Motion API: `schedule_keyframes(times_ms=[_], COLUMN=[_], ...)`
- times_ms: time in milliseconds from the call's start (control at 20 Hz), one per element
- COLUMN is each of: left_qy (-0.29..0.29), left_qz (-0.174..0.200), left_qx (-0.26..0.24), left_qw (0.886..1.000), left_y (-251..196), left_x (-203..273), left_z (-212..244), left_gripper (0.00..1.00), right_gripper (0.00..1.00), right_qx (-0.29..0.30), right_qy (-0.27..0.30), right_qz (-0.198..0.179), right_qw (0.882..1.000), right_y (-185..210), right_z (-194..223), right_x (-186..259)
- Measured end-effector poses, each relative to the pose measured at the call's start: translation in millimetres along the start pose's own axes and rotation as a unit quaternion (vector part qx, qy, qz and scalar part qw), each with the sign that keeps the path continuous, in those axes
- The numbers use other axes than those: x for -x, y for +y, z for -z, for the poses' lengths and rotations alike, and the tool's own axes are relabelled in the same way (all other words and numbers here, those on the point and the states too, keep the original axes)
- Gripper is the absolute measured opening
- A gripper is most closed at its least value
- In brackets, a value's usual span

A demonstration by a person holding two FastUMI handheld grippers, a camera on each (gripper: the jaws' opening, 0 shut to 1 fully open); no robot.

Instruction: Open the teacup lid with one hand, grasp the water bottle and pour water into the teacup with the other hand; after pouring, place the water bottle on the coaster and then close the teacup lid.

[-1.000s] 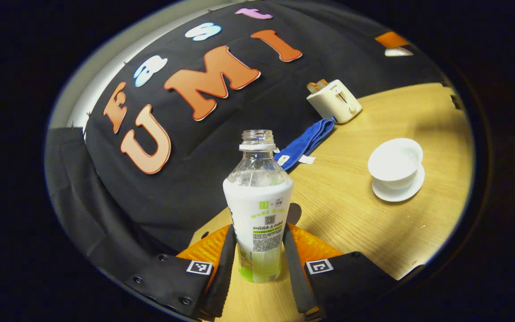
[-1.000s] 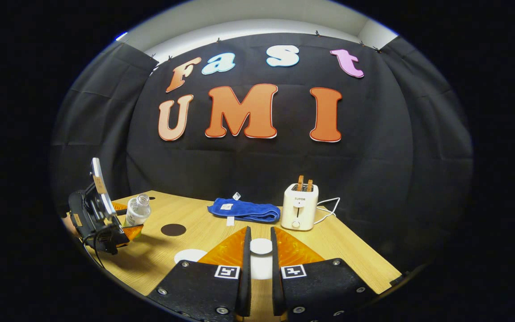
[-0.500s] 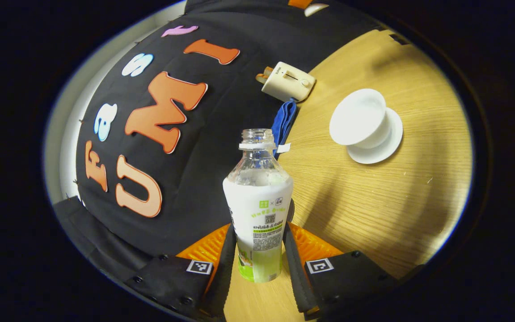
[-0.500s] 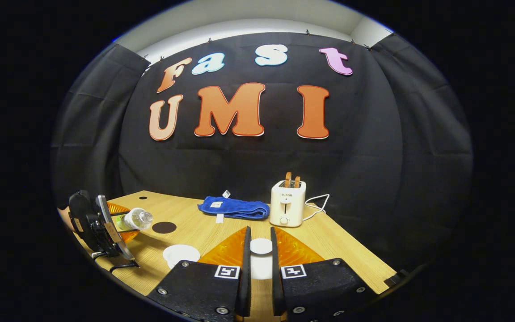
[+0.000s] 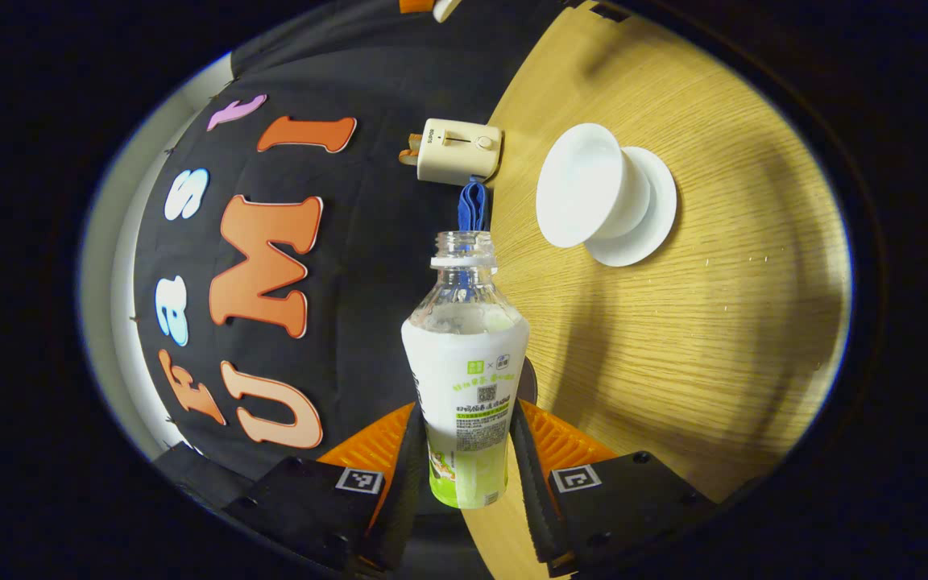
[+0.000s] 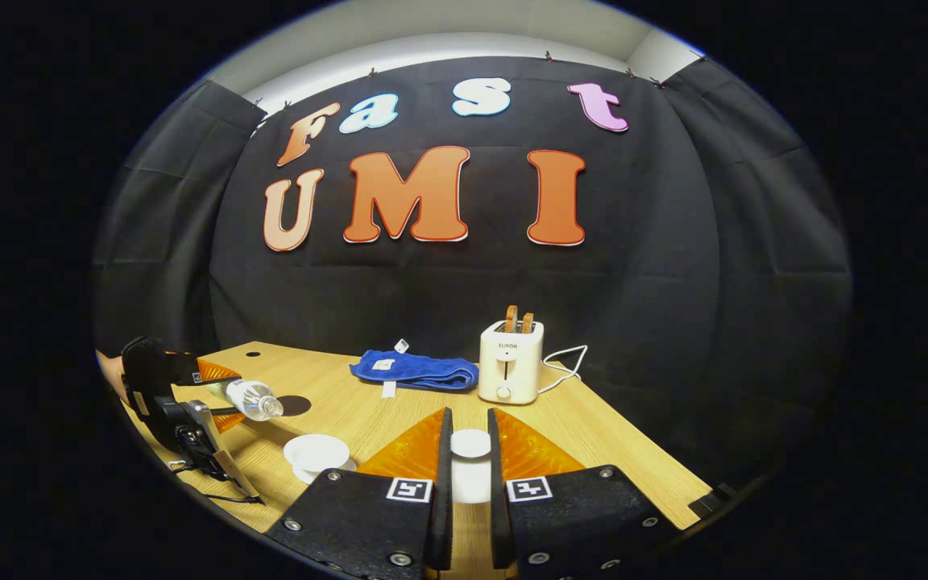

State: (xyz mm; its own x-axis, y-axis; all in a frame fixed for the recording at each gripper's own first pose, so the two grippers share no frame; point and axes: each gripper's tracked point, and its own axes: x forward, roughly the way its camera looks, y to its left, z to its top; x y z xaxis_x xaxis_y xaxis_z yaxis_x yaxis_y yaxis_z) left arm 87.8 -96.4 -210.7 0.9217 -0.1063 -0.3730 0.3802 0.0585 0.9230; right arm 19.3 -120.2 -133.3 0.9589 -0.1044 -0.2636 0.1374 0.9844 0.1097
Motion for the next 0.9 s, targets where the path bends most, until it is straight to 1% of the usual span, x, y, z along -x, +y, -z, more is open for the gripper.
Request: schedule_keyframes(times_ms=[50,100,200,450,750,800,850,900], left_qy=[-0.002,-0.003,-0.006,-0.008,-0.011,-0.012,-0.013,-0.014], left_qz=[0.001,0.000,-0.004,-0.017,-0.024,-0.023,-0.024,-0.024], left_qx=[-0.012,-0.024,-0.048,-0.108,-0.145,-0.147,-0.150,-0.153], left_qw=[1.000,1.000,0.999,0.994,0.989,0.989,0.988,0.988], left_y=[0,1,5,14,20,20,21,21], left_x=[-1,-2,-9,-10,-9,-9,-9,-8], left_z=[-2,-4,-11,-9,-12,-14,-15,-16], left_gripper=[0.61,0.58,0.59,0.59,0.59,0.61,0.59,0.59], right_gripper=[0.19,0.19,0.19,0.19,0.19,0.19,0.19,0.19], right_qx=[0.000,-0.001,-0.002,-0.007,-0.018,-0.021,-0.023,-0.023], right_qy=[-0.001,0.000,-0.001,-0.004,-0.006,-0.007,-0.007,-0.007], right_qz=[0.000,0.001,0.003,0.012,0.025,0.025,0.026,0.027], right_qw=[1.000,1.000,1.000,1.000,1.000,0.999,0.999,0.999], right_y=[-1,-2,-4,-13,-22,-22,-23,-24], right_z=[0,1,1,2,3,2,2,3], right_x=[1,1,1,1,5,6,7,7])
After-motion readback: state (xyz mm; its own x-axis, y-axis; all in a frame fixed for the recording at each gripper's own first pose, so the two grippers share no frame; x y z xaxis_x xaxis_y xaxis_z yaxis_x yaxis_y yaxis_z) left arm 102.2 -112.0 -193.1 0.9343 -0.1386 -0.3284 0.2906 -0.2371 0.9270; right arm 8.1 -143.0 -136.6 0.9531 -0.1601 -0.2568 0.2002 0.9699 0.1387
